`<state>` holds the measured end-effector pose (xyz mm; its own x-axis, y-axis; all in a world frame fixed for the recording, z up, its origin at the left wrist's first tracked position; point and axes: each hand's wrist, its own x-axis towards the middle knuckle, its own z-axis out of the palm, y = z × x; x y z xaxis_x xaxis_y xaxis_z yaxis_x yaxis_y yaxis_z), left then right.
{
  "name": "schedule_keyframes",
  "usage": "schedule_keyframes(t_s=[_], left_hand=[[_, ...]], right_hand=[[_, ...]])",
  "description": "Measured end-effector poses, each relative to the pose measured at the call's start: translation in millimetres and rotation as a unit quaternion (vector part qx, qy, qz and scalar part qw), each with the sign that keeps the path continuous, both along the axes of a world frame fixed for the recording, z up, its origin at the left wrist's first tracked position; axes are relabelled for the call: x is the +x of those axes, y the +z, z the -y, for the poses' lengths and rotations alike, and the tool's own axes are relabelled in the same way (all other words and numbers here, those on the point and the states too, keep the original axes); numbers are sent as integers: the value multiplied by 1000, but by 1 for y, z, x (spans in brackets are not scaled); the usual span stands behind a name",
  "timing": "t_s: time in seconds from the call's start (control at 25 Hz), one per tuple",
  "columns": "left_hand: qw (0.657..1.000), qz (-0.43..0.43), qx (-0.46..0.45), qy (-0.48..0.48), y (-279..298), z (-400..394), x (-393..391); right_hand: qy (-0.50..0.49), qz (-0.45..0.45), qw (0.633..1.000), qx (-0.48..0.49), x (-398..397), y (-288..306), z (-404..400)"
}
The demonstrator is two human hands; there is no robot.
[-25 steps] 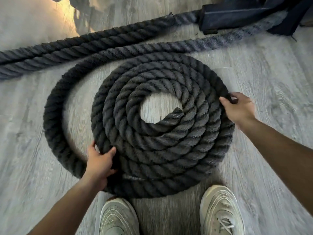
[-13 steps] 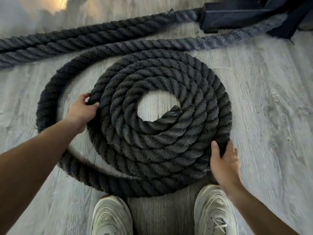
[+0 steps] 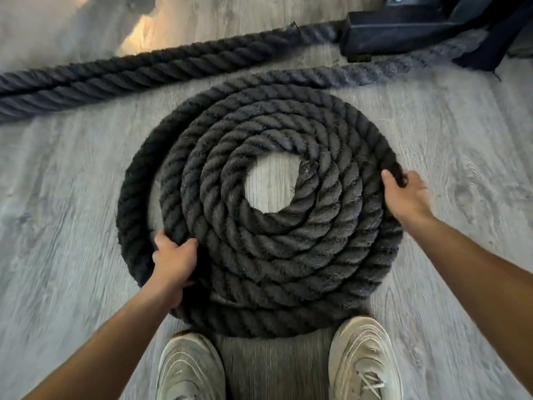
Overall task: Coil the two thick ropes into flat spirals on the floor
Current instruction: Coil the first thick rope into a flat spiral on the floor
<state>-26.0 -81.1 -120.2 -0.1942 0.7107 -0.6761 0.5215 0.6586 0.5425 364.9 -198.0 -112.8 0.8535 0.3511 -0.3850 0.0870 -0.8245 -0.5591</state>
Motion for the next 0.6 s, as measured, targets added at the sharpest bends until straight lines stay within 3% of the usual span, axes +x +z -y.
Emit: schedule_keyframes(t_s=[0.2,0.36,0.6], left_hand=[[974,-79,160,-137,27,-63,15],[930,-126,151,-311,26,-113,20],[857,-277,191,-390,17,-82,26]], right_hand=[[-45,-14,999,21,-88,1,66],[-22,-48,999,4,-126,10,93],[-10,-28,1000,1,-74,8,62]])
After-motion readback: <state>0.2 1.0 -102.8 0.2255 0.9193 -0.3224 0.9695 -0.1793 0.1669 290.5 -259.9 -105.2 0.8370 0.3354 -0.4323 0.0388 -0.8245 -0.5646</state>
